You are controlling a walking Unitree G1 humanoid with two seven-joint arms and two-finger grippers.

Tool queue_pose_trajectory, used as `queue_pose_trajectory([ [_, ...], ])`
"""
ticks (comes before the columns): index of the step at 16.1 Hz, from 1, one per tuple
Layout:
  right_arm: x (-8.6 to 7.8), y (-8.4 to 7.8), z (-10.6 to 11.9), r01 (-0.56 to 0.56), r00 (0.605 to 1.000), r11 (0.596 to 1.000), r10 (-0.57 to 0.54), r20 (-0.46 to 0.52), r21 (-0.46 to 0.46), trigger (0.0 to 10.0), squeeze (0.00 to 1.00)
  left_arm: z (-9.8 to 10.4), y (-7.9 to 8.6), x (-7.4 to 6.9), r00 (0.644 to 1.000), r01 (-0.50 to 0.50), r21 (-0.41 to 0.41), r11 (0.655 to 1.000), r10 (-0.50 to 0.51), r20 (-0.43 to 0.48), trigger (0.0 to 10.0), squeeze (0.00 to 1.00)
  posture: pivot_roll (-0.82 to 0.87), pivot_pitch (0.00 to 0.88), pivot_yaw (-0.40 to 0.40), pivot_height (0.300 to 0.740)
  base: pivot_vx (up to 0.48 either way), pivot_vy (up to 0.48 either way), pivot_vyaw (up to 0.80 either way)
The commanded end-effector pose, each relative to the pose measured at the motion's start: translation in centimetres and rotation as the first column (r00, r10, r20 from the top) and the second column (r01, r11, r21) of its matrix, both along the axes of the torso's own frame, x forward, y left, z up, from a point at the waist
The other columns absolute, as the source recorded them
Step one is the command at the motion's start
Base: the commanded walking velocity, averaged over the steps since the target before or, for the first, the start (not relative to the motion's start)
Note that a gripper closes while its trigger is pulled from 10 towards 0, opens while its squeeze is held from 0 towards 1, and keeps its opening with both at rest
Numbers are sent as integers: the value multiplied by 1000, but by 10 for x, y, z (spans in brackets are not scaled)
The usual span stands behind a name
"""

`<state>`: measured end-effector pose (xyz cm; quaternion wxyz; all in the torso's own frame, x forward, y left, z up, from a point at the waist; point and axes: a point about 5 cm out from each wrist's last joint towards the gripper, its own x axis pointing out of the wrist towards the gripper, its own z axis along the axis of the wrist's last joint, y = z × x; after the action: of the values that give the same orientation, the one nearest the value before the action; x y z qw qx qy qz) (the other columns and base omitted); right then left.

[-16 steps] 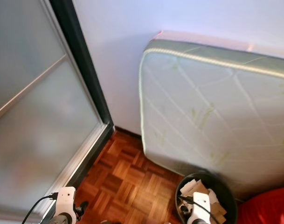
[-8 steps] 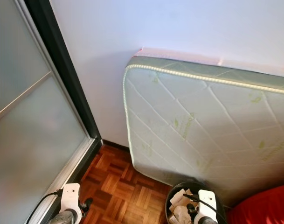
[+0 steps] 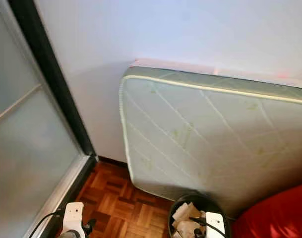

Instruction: Clean up the room

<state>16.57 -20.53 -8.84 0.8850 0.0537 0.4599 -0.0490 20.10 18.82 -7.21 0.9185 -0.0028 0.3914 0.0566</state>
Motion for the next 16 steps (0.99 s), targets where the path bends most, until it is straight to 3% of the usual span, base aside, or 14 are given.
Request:
queue_pose_trajectory([
  [1,-3,2,-2,-2,1000,1000,1,-9,-2,10000,0,-5,4,-10,999,-22,0,1000,22,-30,10000,0,-137,0,15,732,0,0,-631],
  [7,-6,4,-3,-12,1000,1000,12,-18,1,10000,0,-9,5,-19,999,-17,1,1000,17,-49,10000,0,-133,0,19,732,0,0,-620],
  [16,-9,2,-4,-30,999,1000,30,-10,-1,10000,0,-11,2,-24,998,-29,-2,1000,29,-48,10000,0,-127,66,11,732,0,0,0],
])
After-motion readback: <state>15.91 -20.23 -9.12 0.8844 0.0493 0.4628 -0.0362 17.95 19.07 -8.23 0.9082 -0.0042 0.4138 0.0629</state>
